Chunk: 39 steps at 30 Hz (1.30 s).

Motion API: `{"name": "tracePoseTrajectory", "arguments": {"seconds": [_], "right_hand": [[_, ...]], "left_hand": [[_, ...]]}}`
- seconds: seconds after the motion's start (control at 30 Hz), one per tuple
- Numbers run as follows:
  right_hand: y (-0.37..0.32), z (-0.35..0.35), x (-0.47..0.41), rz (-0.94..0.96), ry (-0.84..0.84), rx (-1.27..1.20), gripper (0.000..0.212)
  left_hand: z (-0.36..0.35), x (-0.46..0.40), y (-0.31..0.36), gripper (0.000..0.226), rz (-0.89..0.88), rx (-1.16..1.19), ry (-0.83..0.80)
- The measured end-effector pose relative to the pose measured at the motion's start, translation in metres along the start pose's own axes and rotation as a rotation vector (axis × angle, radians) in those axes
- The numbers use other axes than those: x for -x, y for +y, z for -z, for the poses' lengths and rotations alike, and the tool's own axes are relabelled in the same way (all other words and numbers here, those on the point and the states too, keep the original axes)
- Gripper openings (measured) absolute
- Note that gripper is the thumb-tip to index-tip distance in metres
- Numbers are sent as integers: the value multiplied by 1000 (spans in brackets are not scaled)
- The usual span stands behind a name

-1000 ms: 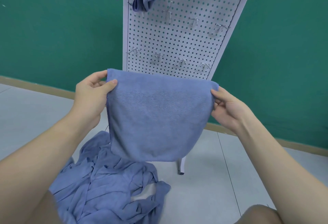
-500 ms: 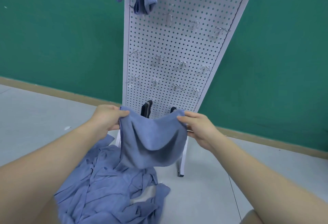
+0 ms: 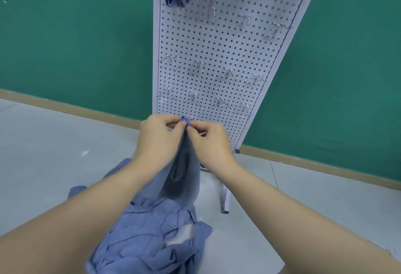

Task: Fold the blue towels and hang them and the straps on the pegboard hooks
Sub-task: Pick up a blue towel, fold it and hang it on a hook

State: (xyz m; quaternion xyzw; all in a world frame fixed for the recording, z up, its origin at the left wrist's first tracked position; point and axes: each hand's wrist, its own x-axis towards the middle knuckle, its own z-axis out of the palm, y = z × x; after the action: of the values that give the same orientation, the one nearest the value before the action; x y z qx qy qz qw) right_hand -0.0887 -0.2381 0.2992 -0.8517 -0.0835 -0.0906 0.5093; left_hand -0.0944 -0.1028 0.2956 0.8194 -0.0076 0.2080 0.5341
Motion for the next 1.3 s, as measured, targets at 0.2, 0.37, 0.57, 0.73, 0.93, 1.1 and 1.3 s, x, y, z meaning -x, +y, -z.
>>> {"name": "tracePoseTrajectory", "arguments": {"seconds": [0.2, 0.37, 0.57, 0.73, 0.93, 1.1, 1.3], "right_hand": [[-8, 2, -11, -42, 106, -27, 26], [-12, -8, -8, -19, 7, -13, 24], [-17, -14, -11, -27, -24, -19, 29], [-22, -12, -14, -24, 36, -79, 20], [-31, -6, -12, -37, 27, -118, 26], [-35, 0, -12, 16, 47, -115, 25], [-28, 14, -9, 12, 23, -128, 19]], "left_hand": [[4, -9, -6, 28, 2, -1, 69], [5, -4, -5, 27, -28, -24, -15], [14, -2, -12, 44, -4, 21, -157], [20, -1, 0, 39, 172, 373, -150], [22, -7, -4, 21, 178, 334, -54], [19, -11, 1, 30, 107, 263, -49], [12, -10, -1, 15, 34, 205, -283]]}}
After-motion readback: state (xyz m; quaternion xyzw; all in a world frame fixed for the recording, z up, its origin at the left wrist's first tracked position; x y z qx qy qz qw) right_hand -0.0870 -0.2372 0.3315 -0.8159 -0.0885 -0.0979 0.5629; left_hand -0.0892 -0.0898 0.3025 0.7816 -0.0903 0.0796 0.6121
